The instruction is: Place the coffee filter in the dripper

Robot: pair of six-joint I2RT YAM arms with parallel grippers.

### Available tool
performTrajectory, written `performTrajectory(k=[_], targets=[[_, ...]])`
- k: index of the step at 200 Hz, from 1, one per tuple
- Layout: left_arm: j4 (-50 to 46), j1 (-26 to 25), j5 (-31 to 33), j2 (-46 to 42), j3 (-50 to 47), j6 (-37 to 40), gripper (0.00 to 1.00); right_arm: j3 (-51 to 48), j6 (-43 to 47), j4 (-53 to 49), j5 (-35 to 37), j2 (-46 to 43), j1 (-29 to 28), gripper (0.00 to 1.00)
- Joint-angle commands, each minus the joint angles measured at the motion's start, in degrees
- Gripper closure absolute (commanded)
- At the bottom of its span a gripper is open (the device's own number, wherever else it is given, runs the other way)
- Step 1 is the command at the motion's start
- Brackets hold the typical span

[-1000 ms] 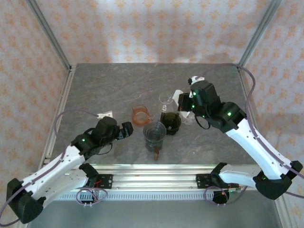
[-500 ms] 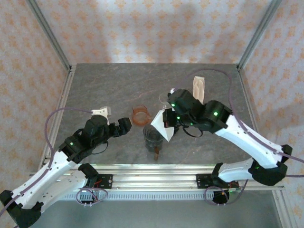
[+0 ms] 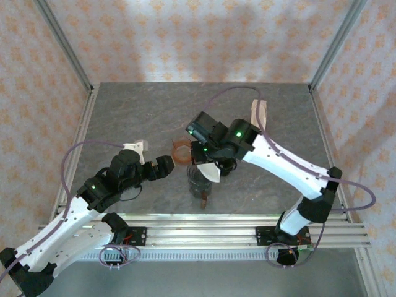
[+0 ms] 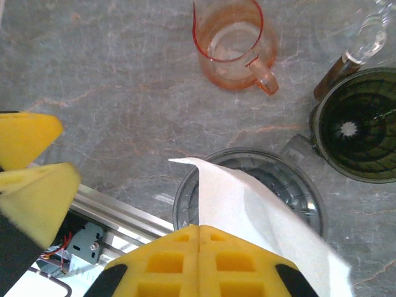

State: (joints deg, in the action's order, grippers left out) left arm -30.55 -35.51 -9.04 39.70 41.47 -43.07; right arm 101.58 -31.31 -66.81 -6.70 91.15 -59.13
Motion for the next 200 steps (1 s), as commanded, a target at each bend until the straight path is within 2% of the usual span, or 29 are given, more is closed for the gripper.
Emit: performTrajectory(k=[1,59,90,130,159,178,200], targets=[[2.1,0.2,-2.5,-0.9,-0.5,-1.5,0.00,1.2,0.3,-0.1,-1.0,2.2,-0.8,1.00],[4.6,0.1,-5.3,-1.4,-3.5,-6.3,0.02,-5.4,0.3,6.6,-1.0,2.9,-0.9,1.00],[6.4,0.1,-6.7,-1.4,-4.3,-7.1,0.12,-8.1,0.4,9.5,-1.2,1.8,-1.0,1.00],[6.4,-1.0,-6.2,-1.1,-3.0,-6.5,0.24,-13.1,0.7,15.3,0.1,-4.9,-1.0,0.79],[6.3,-4.9,-2.1,1.1,-1.3,-4.8,0.32,-19.0,0.4,19.1,1.7,-11.1,-0.9,0.68],[6.2,-8.5,1.5,4.0,0.4,-3.0,0.32,-21.5,0.5,19.7,3.8,-14.5,-1.0,0.67],[5.4,-11.6,5.5,7.1,2.9,-0.4,0.23,-25.6,0.3,20.1,8.6,-19.1,-1.0,0.62]])
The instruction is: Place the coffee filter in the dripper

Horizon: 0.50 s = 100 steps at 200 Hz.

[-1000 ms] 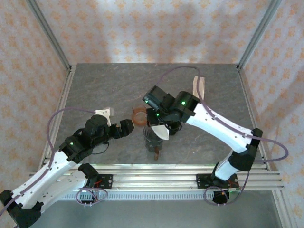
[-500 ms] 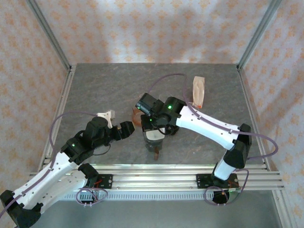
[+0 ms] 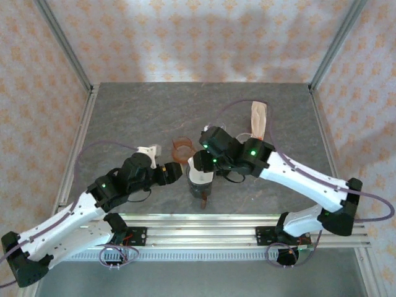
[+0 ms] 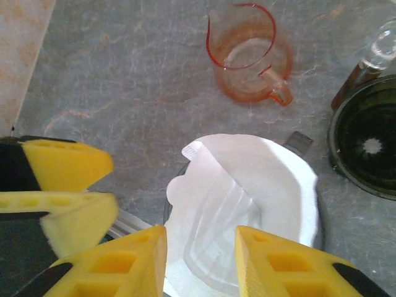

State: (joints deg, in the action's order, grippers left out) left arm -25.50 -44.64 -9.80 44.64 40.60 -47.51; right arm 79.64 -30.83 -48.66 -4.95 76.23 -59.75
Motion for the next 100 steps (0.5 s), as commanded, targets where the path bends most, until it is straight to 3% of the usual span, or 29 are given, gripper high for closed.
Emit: performTrajectory(k=[1,31,61,77,100], targets=[[0.3,-2.6,6.4,2.3,3.8,4.1,0.23,-3.9,-0.3,1.9,7.0,-4.3,-0.4,0.61],[0.0,-4.4,8.3,5.1,5.4,6.7,0.18,-9.5,-1.0,2.8,9.5,-7.1,-0.3,0.56],[1.1,-4.6,7.2,6.8,4.9,6.8,0.18,-12.1,-2.3,4.4,9.1,-6.4,-0.4,0.55],[3.0,-4.6,6.0,6.7,3.6,6.4,0.12,-13.3,-2.7,5.2,9.4,-6.7,-0.4,0.53],[5.0,-4.6,5.2,6.7,1.9,6.0,0.10,-14.1,-2.9,5.5,9.8,-6.8,-0.4,0.53]])
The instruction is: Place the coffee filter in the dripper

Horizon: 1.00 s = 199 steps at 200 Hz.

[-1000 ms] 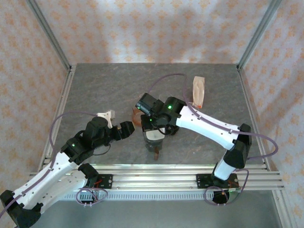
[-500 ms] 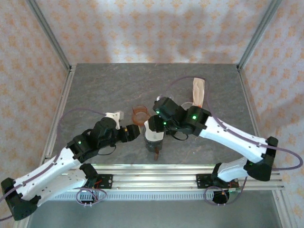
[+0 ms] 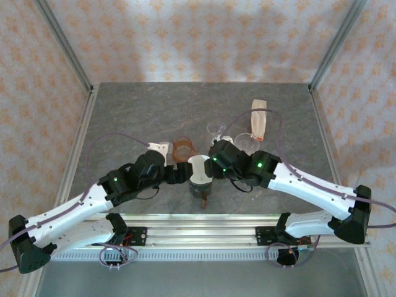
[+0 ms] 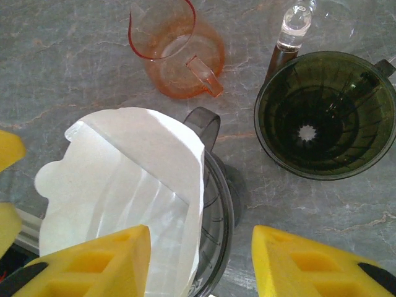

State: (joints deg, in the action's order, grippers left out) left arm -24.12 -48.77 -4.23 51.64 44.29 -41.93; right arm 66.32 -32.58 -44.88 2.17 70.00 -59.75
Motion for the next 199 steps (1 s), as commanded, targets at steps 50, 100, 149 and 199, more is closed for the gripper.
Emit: performTrajectory(k=[50,100,149,199], targets=[[5.2,-0.4,-0.9,0.7,-3.5,-0.4,0.11,-1.9,-2.1,2.2,2.6,0.0,-0.4,0.53],[3.5,-0.4,1.4,1.0,-3.8,-1.6,0.15,-3.3,-3.1,1.9,3.6,-0.6,-0.3,0.53],[1.2,-0.4,3.5,-0.2,-4.7,-2.9,0.29,-4.8,-5.1,0.3,6.0,-1.4,-0.3,0.53],[1.2,-0.4,3.7,-0.3,-5.4,-4.0,0.30,-5.2,-5.8,0.3,6.7,-0.8,-0.4,0.53]])
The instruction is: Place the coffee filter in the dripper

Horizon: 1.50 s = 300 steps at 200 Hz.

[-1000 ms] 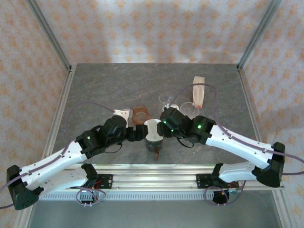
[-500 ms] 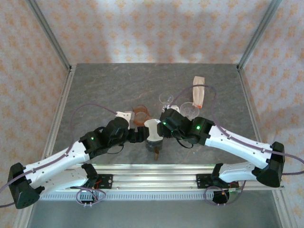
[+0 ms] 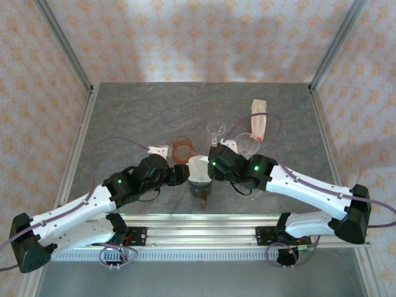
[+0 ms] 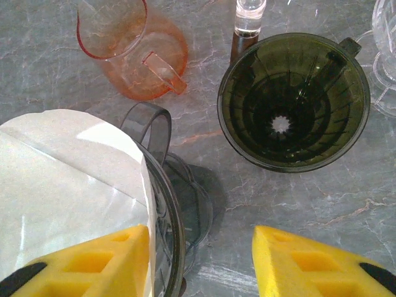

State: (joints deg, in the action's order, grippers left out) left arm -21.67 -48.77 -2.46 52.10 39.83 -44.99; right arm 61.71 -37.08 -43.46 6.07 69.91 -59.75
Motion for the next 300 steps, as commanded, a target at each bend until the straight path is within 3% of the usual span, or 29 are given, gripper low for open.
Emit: performTrajectory(k=[1,88,241,300], targets=[[-1.3,-0.4,1.9,-0.7,-0.9,-0.9,0.30,-0.6,-1.3,-1.1,2.7,-0.7,-0.4,0.53],[0.6,-0.4,0.3,-0.6,-1.5,-1.6,0.27,5.9,2.6,-1.9,4.1,-0.3,-0.3,0.47],[2.0,-0.4,-0.1,-1.5,-3.0,-2.9,0.26,-1.0,-0.7,-1.5,3.0,-1.8,-0.4,0.62],[10.3,-0.4,-5.0,-4.7,-1.7,-0.6,0.10,-0.8,-0.6,-1.1,2.3,-1.8,-0.3,0.62]])
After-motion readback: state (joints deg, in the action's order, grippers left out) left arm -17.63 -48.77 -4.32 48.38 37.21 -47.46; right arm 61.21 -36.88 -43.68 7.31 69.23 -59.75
